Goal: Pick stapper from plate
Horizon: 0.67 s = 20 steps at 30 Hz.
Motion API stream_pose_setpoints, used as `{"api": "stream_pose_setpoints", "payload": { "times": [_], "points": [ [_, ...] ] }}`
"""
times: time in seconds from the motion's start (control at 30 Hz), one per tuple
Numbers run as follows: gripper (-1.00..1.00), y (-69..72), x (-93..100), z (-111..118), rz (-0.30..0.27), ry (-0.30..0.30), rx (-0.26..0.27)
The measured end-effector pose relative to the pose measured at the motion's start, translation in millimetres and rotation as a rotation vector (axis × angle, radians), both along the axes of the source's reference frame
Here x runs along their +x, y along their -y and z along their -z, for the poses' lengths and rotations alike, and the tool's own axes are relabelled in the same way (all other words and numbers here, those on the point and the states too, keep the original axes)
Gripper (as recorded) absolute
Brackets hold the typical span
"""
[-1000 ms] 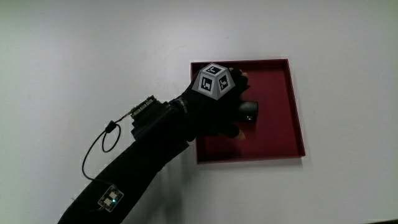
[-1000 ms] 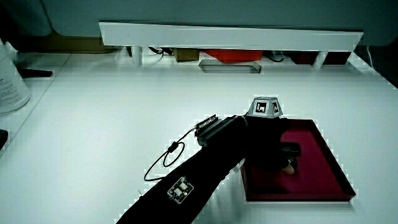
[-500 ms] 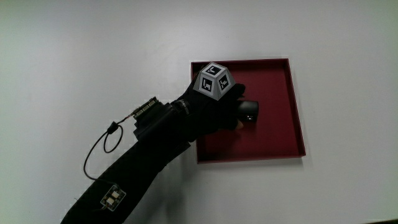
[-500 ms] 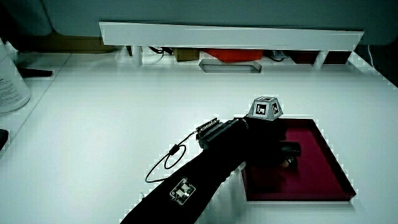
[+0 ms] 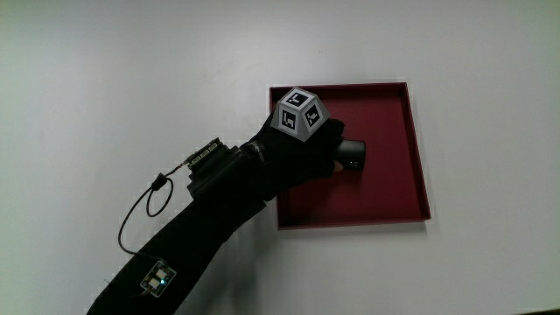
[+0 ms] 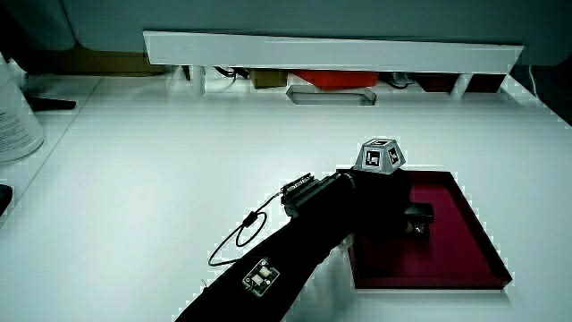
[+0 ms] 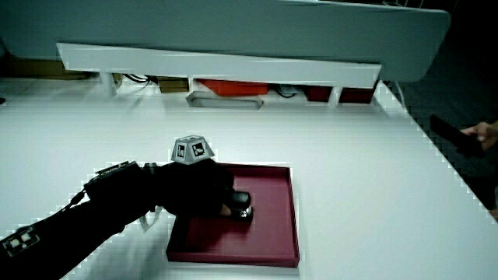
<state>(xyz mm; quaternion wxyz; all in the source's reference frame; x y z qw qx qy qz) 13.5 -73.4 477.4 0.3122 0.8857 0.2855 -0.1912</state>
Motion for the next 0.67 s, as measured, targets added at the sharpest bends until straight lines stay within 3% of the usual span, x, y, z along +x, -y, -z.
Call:
{"api": "stream_pose_setpoints", "payload": {
  "times": [0.17,0.37,0.43,0.47,0.5,0.53,0.57,0.6,0.63,0.67],
  "points": [
    [1.0,3.3,-3.3,14,-0.003,-0.014,0.019],
    [1.0,13.3,-17.6,30,-0.003,-0.085,0.031],
    [1.0,17.2,-24.8,33,-0.024,-0.11,0.075],
    [1.0,19.9,-28.7,32,-0.053,-0.13,0.123],
    [1.0,21.1,-34.2,34,-0.021,-0.137,0.093],
    [1.0,24.8,-39.8,33,-0.088,-0.186,0.182],
    [1.0,24.8,-46.1,44,-0.067,-0.157,0.18],
    [1.0,24.4,-52.2,52,-0.014,-0.157,0.115],
    [1.0,26.9,-57.6,54,-0.069,-0.161,0.211],
    [1.0,27.9,-64.4,57,-0.06,-0.145,0.237]
  ]
}}
